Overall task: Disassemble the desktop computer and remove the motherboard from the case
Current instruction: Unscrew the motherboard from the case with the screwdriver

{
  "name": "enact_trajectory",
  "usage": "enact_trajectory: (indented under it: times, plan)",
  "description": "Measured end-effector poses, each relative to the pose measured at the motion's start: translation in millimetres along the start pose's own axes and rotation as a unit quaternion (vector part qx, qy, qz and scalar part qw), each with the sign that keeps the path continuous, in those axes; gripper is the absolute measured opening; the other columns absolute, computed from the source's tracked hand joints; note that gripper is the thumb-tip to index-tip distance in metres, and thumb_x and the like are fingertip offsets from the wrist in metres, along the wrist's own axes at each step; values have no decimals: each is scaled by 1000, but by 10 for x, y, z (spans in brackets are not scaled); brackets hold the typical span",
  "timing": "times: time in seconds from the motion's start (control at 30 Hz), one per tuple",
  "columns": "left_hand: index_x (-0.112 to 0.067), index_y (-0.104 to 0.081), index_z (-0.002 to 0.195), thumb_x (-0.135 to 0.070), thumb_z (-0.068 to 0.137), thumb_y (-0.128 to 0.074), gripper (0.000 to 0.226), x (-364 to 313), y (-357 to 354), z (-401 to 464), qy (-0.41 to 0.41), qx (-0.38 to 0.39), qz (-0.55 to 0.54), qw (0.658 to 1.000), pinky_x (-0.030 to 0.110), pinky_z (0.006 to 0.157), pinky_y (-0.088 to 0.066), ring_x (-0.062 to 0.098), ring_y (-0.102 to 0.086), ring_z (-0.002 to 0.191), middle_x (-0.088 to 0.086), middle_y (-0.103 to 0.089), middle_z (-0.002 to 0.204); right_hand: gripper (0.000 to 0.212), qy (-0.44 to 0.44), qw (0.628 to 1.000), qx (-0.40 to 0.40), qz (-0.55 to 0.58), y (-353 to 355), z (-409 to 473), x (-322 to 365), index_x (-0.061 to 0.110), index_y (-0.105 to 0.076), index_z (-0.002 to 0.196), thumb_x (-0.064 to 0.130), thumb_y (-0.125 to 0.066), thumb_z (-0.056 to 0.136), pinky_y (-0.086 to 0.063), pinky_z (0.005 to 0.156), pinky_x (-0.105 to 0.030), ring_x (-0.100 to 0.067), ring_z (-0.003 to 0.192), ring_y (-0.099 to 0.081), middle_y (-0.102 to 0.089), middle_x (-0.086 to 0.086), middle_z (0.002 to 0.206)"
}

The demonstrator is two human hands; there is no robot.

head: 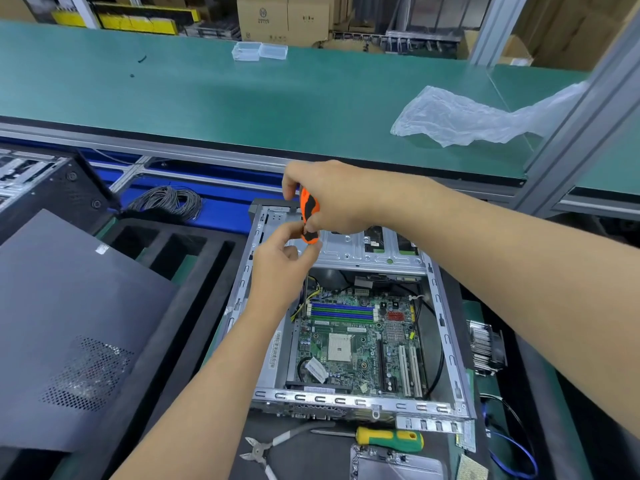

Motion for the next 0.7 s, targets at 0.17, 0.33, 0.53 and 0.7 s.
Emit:
enact_trajectory:
  times: [0.17, 0.33, 0.53, 0.7]
  plan:
    - [-53, -60, 94, -26, 82, -74, 33, -74, -3, 20, -29, 3, 8, 1000, 17, 45, -34, 13, -32, 48, -14, -61, 79, 38, -40, 995, -31, -89, 0, 9, 38, 19, -43, 105, 52, -56, 92, -38, 58, -35, -19, 71, -45, -46, -4, 92]
    - [-40, -66, 104, -25, 93, -61, 20, -32, -31, -14, -13, 18, -18, 1000, 21, 45, -20, 12, -19, 44, 4, -28, 50, 28, 12, 999, -21, -20, 34, -18, 16, 22, -42, 108, 27, -64, 90, -43, 61, -35, -23, 81, -54, -52, 0, 95]
    - [-27, -67, 108, -23, 86, -73, 24, -73, -3, 9, -29, 12, -4, 1000, 20, 48, -33, 11, -26, 42, -17, -66, 88, 38, -24, 999, -30, -23, 5, -38, -42, 22, -43, 106, 52, -60, 89, -44, 62, -36, -21, 80, -54, -49, 3, 91]
    - [-29, -65, 109, -33, 82, -75, 29, 7, -23, -21, 17, -1, -3, 1000, 17, 49, -38, 8, -39, 45, -22, -65, 98, 24, -31, 997, -61, -34, -54, -45, -100, 25, -44, 95, 45, -57, 93, -31, 52, -31, -25, 78, -56, -40, 5, 82]
Point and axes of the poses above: each hand's wrist, its own z-axis towards the middle knuckle, its own y-axis out of the back of the hand, x = y × z, the point moved 2 cm from there along z, towards the middle knuckle
